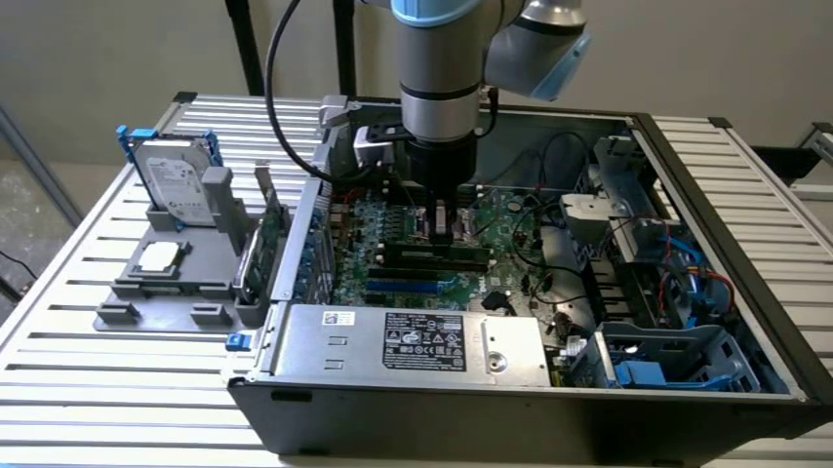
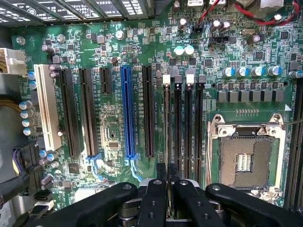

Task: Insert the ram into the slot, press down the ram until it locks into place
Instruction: 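Insert the ram into the slot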

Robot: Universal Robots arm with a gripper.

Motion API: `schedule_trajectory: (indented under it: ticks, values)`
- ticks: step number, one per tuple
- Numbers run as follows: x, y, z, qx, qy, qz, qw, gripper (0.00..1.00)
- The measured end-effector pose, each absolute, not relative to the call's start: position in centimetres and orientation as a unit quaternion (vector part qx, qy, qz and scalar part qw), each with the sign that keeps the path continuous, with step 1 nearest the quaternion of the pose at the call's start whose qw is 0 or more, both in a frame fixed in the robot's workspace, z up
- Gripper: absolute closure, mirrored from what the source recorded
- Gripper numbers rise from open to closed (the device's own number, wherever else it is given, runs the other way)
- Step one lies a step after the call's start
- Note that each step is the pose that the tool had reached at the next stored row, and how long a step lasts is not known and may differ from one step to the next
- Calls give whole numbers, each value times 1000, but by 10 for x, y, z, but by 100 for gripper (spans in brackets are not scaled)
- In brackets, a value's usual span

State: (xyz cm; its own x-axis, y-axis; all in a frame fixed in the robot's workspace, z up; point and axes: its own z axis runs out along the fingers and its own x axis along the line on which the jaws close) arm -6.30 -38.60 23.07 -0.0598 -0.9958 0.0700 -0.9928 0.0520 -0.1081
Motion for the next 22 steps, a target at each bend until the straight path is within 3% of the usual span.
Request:
schedule_trajectory:
  ticks: [22]
  values:
    - [-67, -385, 229, -689, 721, -70, 16, 87]
